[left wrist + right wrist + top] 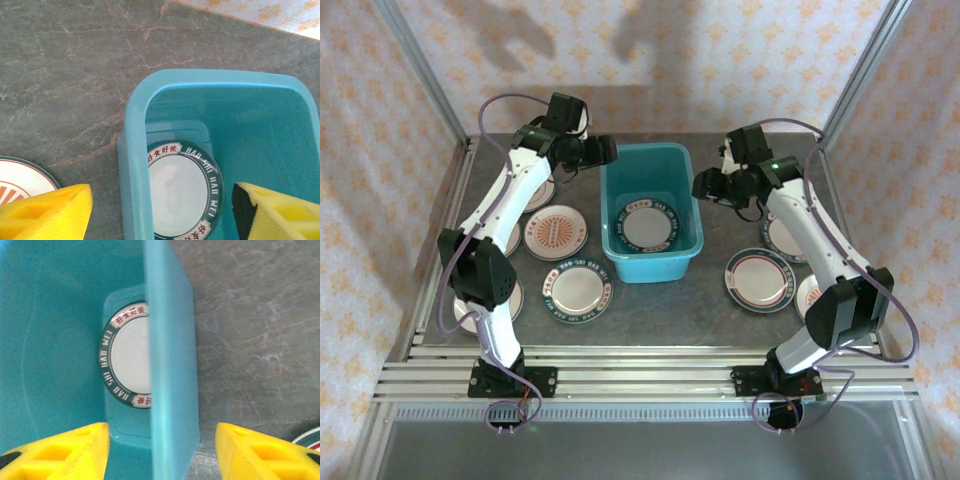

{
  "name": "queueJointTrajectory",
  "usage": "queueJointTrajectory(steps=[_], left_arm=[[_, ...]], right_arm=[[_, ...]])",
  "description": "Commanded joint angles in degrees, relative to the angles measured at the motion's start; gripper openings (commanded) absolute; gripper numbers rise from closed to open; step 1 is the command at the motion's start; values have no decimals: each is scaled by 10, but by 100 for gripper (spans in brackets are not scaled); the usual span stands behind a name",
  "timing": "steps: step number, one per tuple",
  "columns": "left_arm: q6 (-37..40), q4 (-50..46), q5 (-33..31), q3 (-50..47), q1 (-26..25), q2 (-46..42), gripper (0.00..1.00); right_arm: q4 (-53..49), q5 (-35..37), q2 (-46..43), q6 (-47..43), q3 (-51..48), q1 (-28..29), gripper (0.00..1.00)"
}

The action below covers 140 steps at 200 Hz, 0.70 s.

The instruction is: Place the plates into the plastic bin on the countertop

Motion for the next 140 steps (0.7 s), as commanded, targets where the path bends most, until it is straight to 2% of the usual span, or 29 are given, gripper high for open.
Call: queueJointTrajectory(steps=[1, 41, 87, 124, 140], left_arm=[[16, 0, 19, 11, 0, 24, 75], [21, -2, 11, 10, 0, 21, 75], [22, -7, 8, 16, 0, 19, 75], [22, -11, 4, 15, 0, 15, 75], [22, -11, 3, 12, 0, 15, 75]], right_arm=[[-69, 57, 44, -21, 41, 25, 56], [-112, 115, 76, -32, 72, 46, 53], [-142, 132, 122, -63, 110, 65, 43], [-165, 152, 148, -103, 155, 65, 40], [-184, 157, 170, -128, 182, 65, 34]])
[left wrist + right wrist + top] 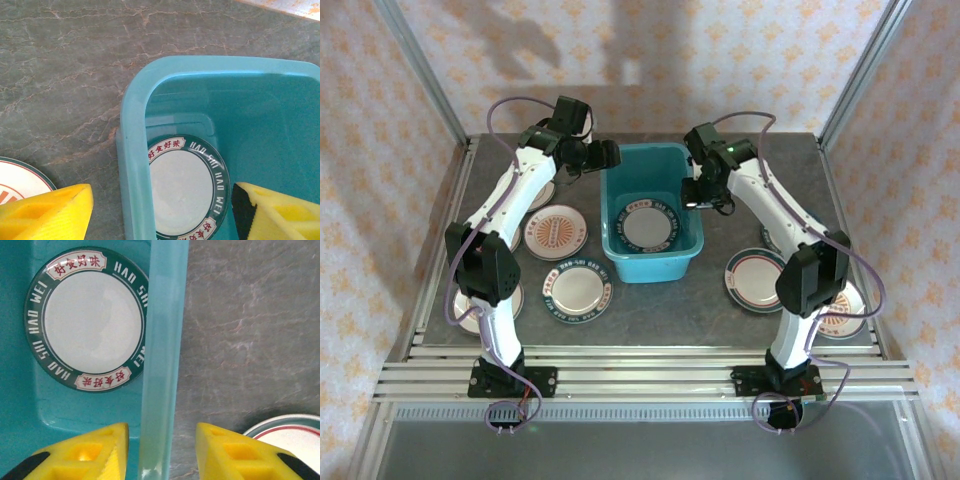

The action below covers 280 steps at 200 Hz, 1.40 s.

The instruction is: Place the plates into the plastic bin on the countertop

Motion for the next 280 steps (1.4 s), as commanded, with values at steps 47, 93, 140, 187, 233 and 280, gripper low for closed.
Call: queueJointTrajectory(steps=[47, 93, 140, 187, 233, 280], left_arm=[[8, -6, -13, -6, 0, -33, 75], [7, -3, -16, -21, 0, -45, 75], [3, -1, -12, -31, 0, -55, 75], [0, 0, -6, -45, 0, -63, 75], [-3, 1, 2, -55, 0, -71, 75], [-5, 2, 18, -59, -2, -74, 75]], right_arm=[[-54, 40, 54, -82, 77, 2, 31], [-59, 49, 78, -130, 99, 2, 28], [-53, 64, 90, -188, 117, -6, 23], [-35, 73, 95, -252, 115, -22, 19], [-9, 62, 114, -294, 138, -43, 19], [-8, 38, 164, -355, 187, -40, 19]])
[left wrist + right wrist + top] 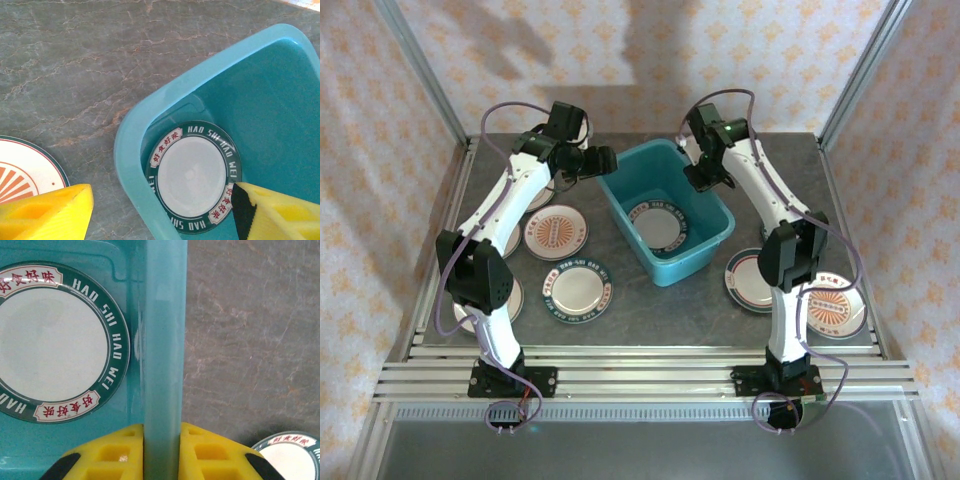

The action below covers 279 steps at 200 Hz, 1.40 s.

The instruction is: Place the plates into the plastic bin on the countertop

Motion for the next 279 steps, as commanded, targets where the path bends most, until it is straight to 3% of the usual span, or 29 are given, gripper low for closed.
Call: queueJointTrajectory(steps=[1, 78, 126, 149, 185, 219, 258, 279], left_arm=[[-3, 1, 13, -5, -1, -28, 75], [-6, 6, 20, -11, -6, -29, 75], [28, -26, -22, 22, 2, -22, 75], [49, -39, -46, 48, 10, -6, 76], [86, -56, -65, 104, 15, 31, 77], [126, -60, -48, 143, 21, 81, 78], [186, -56, -1, 169, 20, 124, 78], [206, -69, 13, 192, 20, 149, 78]], right_arm=[[12, -2, 33, -51, 26, 2, 19], [31, -29, 73, -143, 72, 12, 19], [57, -56, 68, -205, 43, 12, 20], [78, -57, 68, -213, 35, 12, 32], [55, -68, 72, -129, 109, -3, 54], [36, -82, 35, -45, 117, -9, 66], [15, -79, -40, 94, 80, -25, 68], [4, -83, -108, 166, 9, -35, 68]])
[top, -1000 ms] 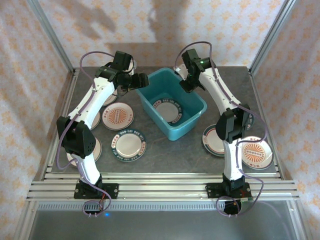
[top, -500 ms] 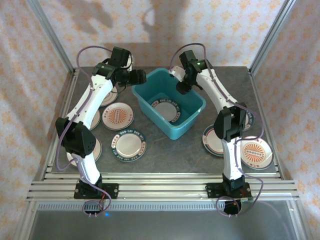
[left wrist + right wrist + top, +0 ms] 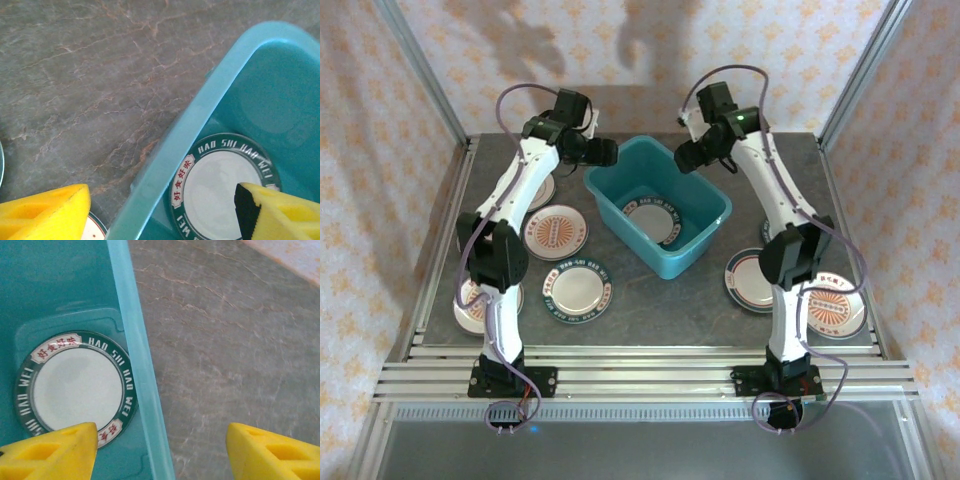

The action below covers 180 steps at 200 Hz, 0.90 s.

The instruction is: Place the plates into the plastic bin on the countertop

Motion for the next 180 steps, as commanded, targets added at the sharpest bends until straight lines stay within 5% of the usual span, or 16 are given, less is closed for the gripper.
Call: queueJointTrajectory(steps=[1, 50, 81, 180], left_arm=[[52, -27, 28, 39, 4, 20, 78], [42, -61, 9, 77, 4, 60, 72], [11, -32, 15, 26, 4, 36, 62], [-51, 57, 49, -159, 3, -74, 50]], right_arm=[[-39, -5, -93, 124, -62, -15, 68], [-17, -14, -278, 277, -307, -31, 71], [31, -46, -322, 355, -403, -33, 70], [44, -60, -213, 362, -360, -34, 63]])
